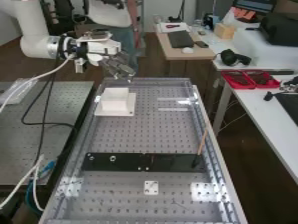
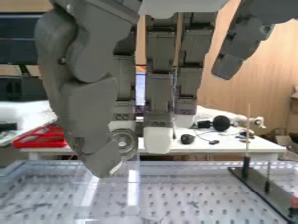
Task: Grab the bearing and place it in the white container
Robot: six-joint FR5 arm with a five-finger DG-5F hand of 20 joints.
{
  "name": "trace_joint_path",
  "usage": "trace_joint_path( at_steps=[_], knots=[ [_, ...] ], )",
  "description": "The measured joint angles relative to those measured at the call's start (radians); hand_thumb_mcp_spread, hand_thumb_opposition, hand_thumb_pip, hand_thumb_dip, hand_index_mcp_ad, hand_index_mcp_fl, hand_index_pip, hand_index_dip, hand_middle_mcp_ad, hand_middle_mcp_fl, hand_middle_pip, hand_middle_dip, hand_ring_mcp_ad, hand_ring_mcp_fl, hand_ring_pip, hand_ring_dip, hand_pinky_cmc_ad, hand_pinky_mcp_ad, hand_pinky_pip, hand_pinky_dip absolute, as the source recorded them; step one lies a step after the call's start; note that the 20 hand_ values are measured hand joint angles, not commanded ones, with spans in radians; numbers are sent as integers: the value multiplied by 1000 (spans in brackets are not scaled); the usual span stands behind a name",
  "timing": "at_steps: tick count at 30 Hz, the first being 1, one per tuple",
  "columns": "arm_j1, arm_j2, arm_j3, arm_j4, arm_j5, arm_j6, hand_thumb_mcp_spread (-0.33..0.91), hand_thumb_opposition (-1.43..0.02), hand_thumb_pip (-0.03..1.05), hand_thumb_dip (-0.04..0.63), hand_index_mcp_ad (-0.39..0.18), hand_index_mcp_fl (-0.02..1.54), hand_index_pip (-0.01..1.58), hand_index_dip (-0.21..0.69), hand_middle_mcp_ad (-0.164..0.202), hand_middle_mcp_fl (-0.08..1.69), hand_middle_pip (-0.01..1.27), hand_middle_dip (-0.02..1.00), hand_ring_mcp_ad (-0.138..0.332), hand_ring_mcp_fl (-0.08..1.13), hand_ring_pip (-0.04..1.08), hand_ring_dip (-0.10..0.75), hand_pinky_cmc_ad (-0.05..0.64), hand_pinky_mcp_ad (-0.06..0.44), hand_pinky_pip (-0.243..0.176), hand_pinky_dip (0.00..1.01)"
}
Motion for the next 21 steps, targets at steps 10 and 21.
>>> trace_joint_path(
  at_steps=[10, 21],
  knots=[
    [92, -8, -46, 28, 25, 39, 604, -974, 410, 279, -136, 548, 1311, 63, 35, 937, 737, 756, 38, 567, 284, 621, 414, 234, 37, 175],
    [144, -93, -74, 68, 83, 102, 604, -974, 410, 279, -133, 548, 1311, 61, 37, 941, 737, 756, 37, 569, 291, 620, 414, 244, 37, 175]
  ],
)
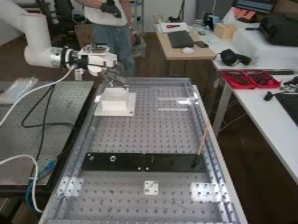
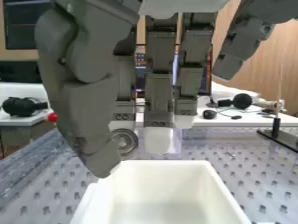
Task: Grab the bearing and place it in the white container
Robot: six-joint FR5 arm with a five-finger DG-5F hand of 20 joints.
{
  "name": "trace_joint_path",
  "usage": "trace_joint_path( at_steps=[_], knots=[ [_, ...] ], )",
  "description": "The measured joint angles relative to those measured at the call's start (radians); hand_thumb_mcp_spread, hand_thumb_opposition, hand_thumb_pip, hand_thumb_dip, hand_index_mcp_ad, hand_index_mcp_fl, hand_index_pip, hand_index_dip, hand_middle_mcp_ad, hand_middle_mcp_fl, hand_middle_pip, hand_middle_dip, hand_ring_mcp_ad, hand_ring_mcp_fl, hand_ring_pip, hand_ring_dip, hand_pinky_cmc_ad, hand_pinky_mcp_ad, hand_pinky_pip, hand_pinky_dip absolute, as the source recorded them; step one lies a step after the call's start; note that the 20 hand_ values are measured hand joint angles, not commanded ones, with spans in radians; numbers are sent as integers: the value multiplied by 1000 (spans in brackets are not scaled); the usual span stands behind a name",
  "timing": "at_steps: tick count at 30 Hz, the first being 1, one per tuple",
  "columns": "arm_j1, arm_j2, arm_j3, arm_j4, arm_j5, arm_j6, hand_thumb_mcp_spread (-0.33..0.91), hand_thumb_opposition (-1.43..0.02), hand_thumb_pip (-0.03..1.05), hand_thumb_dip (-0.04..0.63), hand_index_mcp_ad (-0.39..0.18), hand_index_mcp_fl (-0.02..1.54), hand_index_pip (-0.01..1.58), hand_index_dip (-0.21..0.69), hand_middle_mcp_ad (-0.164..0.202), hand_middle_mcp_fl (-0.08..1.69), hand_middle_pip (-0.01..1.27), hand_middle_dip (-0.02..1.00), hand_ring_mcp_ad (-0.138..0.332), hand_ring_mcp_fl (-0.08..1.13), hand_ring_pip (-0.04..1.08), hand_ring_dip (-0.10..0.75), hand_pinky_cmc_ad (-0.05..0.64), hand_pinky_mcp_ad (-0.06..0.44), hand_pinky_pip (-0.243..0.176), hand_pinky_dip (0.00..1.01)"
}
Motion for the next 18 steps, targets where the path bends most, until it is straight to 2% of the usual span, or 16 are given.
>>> trace_joint_path(
  at_steps=[8, 12, 14, 16, 18],
  knots=[
    [8, -28, -5, -3, 36, 38, 604, -974, 410, 279, -133, 548, 1311, 63, 35, 937, 737, 756, 37, 567, 290, 620, 414, 250, 37, 175],
    [9, -32, 0, -33, 49, 56, 600, -960, 415, 284, -138, 494, 1299, 65, 37, 838, 745, 756, 40, 480, 344, 623, 414, 251, 37, 175],
    [10, -30, 0, -43, 56, 57, 583, -930, 497, 281, -143, 475, 1265, 51, 38, 771, 745, 756, 40, 428, 360, 618, 412, 248, 35, 175],
    [11, -24, -1, -44, 60, 57, 538, -906, 499, 284, -143, 487, 1248, 17, 38, 696, 744, 754, 40, 356, 374, 590, 412, 248, 35, 175],
    [9, -18, -2, -52, 63, 59, 492, -885, 593, 281, -147, 421, 1250, 7, 35, 637, 747, 740, 44, 300, 391, 557, 408, 250, 33, 175]
  ],
)
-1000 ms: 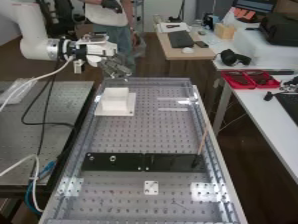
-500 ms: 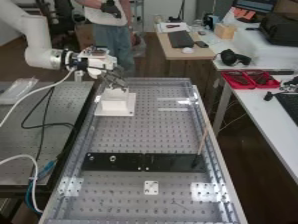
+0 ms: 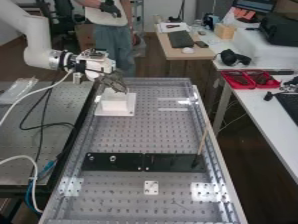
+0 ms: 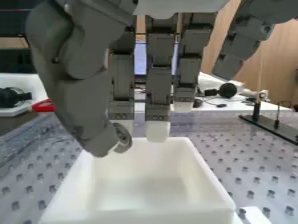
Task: Grab the bearing and place it in the white container
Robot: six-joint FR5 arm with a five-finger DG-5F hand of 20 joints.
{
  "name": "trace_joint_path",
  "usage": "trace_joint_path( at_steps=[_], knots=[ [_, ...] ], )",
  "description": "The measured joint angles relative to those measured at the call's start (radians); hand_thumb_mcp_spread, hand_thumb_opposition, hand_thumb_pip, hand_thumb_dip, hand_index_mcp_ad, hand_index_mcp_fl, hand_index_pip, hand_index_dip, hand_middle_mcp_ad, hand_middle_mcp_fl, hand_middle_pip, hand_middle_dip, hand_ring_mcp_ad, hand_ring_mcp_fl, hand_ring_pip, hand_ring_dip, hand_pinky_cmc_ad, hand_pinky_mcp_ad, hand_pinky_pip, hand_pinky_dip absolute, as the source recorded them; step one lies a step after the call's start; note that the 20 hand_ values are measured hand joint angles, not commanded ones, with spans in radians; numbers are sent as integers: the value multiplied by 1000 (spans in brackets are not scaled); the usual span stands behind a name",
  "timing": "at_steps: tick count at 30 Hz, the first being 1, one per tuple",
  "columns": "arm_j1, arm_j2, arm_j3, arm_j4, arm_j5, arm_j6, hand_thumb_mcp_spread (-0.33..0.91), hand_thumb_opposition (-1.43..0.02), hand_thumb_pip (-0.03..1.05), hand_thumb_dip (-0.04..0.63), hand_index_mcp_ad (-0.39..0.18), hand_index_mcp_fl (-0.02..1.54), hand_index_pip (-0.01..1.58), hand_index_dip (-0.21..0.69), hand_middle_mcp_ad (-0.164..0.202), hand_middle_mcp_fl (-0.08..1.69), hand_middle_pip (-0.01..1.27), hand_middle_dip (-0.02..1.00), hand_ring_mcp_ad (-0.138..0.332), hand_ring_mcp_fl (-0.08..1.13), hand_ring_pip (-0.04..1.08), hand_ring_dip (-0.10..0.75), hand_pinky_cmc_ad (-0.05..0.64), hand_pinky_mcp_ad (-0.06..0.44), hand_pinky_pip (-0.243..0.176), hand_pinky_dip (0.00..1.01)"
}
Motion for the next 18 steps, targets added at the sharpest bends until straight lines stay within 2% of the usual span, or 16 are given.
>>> trace_joint_path(
  at_steps=[2, 5, 11, 13, 15, 18],
  knots=[
    [-2, 5, -1, -8, 1, 2, 494, -850, 642, 281, -147, 396, 1229, 9, 33, 581, 759, 728, 45, 246, 401, 532, 405, 246, 17, 168],
    [-7, 12, -4, -10, 1, 2, 468, -836, 641, 281, -145, 319, 1236, 12, 37, 546, 759, 724, 44, 202, 422, 522, 401, 246, -12, 197],
    [-27, 11, -5, -14, -10, 16, 426, -822, 644, 281, -148, 253, 1190, 10, 33, 480, 759, 712, 40, 148, 443, 506, 379, 250, -28, 244],
    [-34, 10, -5, -12, -18, 16, 421, -806, 653, 284, -145, 253, 1192, 10, 37, 471, 759, 712, 58, 147, 440, 494, 379, 246, -44, 248],
    [-43, 11, -5, -8, -28, 10, 424, -808, 696, 281, -152, 236, 1190, 10, 35, 461, 766, 703, 63, 145, 438, 494, 379, 250, -44, 253],
    [-52, 29, -5, -7, -34, -1, 421, -791, 698, 284, -152, 239, 1190, 10, 33, 461, 771, 703, 63, 147, 438, 494, 379, 246, -44, 260]
  ],
)
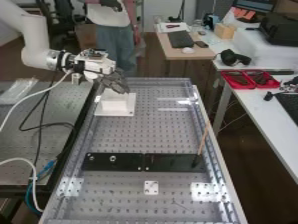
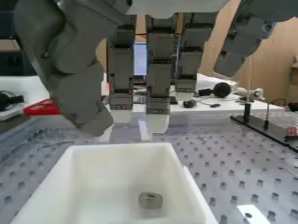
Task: Grab the bearing and place it in the white container
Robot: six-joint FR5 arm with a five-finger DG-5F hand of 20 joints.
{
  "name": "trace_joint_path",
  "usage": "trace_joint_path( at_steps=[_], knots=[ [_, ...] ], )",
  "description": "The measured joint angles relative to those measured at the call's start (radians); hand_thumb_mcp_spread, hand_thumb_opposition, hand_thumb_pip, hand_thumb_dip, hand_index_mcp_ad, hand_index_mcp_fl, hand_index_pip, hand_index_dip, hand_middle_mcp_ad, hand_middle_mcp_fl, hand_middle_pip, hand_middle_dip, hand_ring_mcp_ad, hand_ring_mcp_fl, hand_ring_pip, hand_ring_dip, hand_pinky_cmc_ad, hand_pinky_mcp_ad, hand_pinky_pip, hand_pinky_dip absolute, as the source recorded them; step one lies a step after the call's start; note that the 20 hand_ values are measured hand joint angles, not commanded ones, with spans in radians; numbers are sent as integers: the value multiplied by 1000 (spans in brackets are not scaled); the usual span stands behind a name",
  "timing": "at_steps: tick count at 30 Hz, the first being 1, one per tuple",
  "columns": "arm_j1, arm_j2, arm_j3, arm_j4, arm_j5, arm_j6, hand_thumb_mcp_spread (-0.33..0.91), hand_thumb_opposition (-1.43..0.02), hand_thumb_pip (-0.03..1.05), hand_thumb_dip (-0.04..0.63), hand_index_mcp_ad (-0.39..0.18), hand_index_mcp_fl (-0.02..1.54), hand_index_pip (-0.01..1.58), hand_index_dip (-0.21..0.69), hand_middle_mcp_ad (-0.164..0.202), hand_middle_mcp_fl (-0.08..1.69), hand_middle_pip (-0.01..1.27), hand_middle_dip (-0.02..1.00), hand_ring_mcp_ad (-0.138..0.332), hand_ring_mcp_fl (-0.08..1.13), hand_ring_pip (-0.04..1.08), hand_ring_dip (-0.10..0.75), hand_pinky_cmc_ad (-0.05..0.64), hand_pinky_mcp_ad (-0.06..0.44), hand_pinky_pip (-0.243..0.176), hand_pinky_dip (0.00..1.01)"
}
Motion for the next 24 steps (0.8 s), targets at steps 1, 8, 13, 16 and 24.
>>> trace_joint_path(
  at_steps=[1, 8, 13, 16, 24],
  knots=[
    [-1, 4, 0, 0, 0, -1, 424, -792, 698, 284, -148, 236, 1190, 10, 37, 461, 771, 703, 63, 131, 443, 494, 379, 246, -44, 264],
    [-45, 132, 17, -31, -17, -63, 375, -770, 661, 284, -141, 220, 1098, 10, 37, 405, 750, 696, 59, 131, 440, 478, 370, 250, -59, 291],
    [-107, 214, 59, -55, -55, -147, 353, -754, 578, 236, -124, 220, 974, 12, 38, 412, 628, 682, 91, 129, 377, 478, 368, 272, -61, 305],
    [-151, 231, 102, -74, -85, -186, 307, -745, 559, 204, -122, 258, 901, 17, 37, 429, 555, 681, 91, 147, 346, 478, 367, 278, -70, 319],
    [-264, 211, 223, -164, -156, -172, 253, -698, 429, 127, -108, 358, 354, 115, 40, 433, 223, 681, 122, 194, 148, 478, 375, 316, -75, 328]
  ],
)
